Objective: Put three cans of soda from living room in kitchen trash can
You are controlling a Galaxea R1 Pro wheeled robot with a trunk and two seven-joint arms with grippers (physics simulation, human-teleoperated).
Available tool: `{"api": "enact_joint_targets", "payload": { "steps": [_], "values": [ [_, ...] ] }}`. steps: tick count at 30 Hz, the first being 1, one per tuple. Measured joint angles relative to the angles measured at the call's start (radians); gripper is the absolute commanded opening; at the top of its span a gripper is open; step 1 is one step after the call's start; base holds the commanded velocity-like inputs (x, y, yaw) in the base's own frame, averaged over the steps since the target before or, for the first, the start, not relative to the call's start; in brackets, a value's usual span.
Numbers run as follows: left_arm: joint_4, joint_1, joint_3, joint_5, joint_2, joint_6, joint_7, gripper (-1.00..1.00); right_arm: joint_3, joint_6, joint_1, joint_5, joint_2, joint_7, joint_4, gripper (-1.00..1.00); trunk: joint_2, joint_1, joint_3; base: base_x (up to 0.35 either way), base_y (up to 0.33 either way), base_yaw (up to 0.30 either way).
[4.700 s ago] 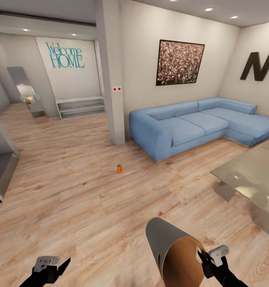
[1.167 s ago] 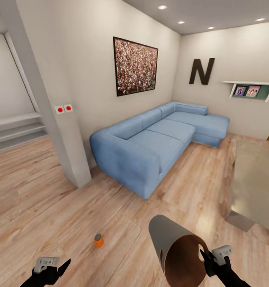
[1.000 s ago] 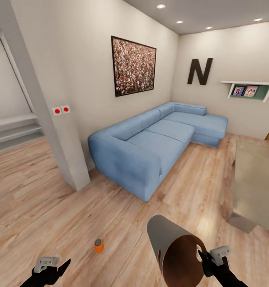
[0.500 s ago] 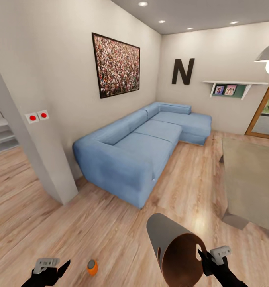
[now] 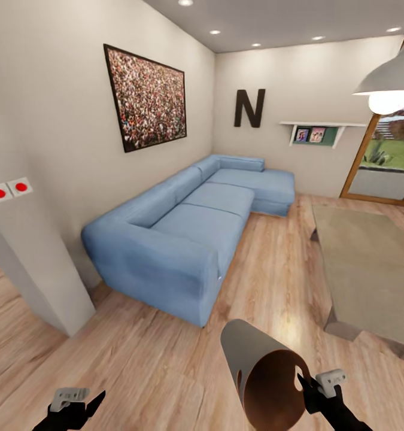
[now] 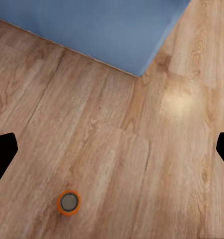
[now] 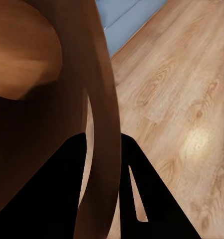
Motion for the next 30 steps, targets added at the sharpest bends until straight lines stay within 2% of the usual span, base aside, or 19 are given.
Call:
{"api": "enact_joint_targets", "payload": {
  "steps": [7, 20, 21, 23, 24, 25, 26, 28, 29, 30],
  "values": [
    [0.000, 0.000, 0.000, 0.000, 0.000, 0.000, 0.000, 1.00, 0.002, 0.004, 0.000, -0.001, 0.000, 0.000, -0.001, -1.00, 0.000, 0.000, -0.003, 0.296, 0.123, -0.094],
    [0.016, -0.006, -0.002, -0.002, -0.002, 0.011, 0.011, 1.00, -0.001, 0.005, 0.000, -0.002, 0.000, -0.004, 0.000, -1.00, 0.000, 0.000, -0.020, 0.267, 0.012, -0.083],
    [0.014, -0.013, -0.002, 0.000, -0.003, 0.028, 0.023, 1.00, -0.002, 0.006, 0.000, -0.002, 0.000, -0.005, -0.001, -1.00, 0.000, 0.000, -0.022, 0.081, 0.000, -0.080],
    [0.003, -0.039, -0.002, 0.001, -0.007, 0.110, 0.054, 1.00, -0.017, 0.007, 0.000, -0.006, 0.000, -0.005, -0.001, -1.00, 0.000, 0.000, -0.025, 0.053, 0.000, -0.079],
    [-0.002, -0.070, -0.002, 0.002, -0.011, 0.195, 0.084, 1.00, -0.034, 0.009, 0.000, -0.010, 0.000, -0.002, -0.001, -1.00, 0.000, 0.000, -0.026, 0.033, 0.000, -0.077],
    [-0.003, -0.090, -0.002, 0.001, -0.015, 0.240, 0.103, 1.00, -0.046, 0.011, -0.001, -0.019, 0.000, -0.002, -0.001, -1.00, 0.000, 0.000, -0.027, 0.021, 0.000, -0.075],
    [-0.004, -0.125, -0.003, 0.001, -0.024, 0.317, 0.144, 1.00, -0.058, 0.014, -0.001, -0.025, 0.000, 0.001, -0.002, -1.00, 0.000, 0.000, -0.029, 0.017, 0.000, -0.074],
    [-0.008, -0.157, -0.003, 0.000, -0.033, 0.374, 0.185, 1.00, -0.067, 0.022, -0.001, -0.029, 0.000, 0.003, -0.002, -1.00, -0.007, 0.004, -0.035, 0.011, 0.000, -0.066],
    [-0.010, -0.177, -0.004, 0.001, -0.045, 0.411, 0.216, 1.00, -0.072, 0.031, -0.001, -0.031, 0.000, 0.004, -0.001, -1.00, -0.014, 0.008, -0.040, 0.004, 0.000, -0.024],
    [-0.005, -0.200, -0.010, 0.000, -0.070, 0.451, 0.247, 1.00, -0.078, 0.044, -0.001, -0.034, 0.000, 0.005, -0.002, -1.00, -0.021, 0.011, -0.043, 0.003, 0.000, -0.019]
  ]
}}
